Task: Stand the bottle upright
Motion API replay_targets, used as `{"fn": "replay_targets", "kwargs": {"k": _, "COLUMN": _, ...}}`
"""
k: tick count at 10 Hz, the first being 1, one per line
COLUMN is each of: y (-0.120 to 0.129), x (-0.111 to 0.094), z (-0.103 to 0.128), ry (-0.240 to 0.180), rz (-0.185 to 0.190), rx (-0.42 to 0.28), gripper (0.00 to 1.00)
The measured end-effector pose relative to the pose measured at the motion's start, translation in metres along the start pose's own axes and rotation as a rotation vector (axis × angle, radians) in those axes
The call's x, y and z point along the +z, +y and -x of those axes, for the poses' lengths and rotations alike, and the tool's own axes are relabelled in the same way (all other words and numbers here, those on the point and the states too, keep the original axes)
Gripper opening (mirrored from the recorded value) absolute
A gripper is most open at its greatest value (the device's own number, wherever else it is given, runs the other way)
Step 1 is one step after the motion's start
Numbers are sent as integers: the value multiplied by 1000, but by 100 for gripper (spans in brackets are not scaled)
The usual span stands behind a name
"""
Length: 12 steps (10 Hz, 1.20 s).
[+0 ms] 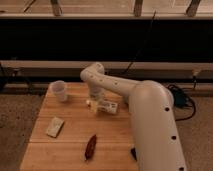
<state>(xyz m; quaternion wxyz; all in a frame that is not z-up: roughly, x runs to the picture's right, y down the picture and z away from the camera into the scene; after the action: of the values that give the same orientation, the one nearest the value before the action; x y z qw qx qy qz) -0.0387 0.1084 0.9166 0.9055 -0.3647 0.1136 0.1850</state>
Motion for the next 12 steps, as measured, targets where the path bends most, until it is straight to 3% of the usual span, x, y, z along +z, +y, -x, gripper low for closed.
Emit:
{"fn": "replay_targets", "kwargs": {"k": 7, "y": 5, "x": 5, "z": 0, "ry": 13, "rz": -13, "rx": -16, "gripper": 3}}
{"fn": "replay_targets", "kwargs": {"k": 11, "y": 7, "x": -19, "z": -7, "ry": -101, "rz": -19, "rx": -42, "gripper": 0}}
{"fn": "replay_targets", "kwargs": {"k": 12, "y": 6, "x": -34, "z": -8, "ry": -173, "rz": -19, "rx": -61, "gripper": 0}}
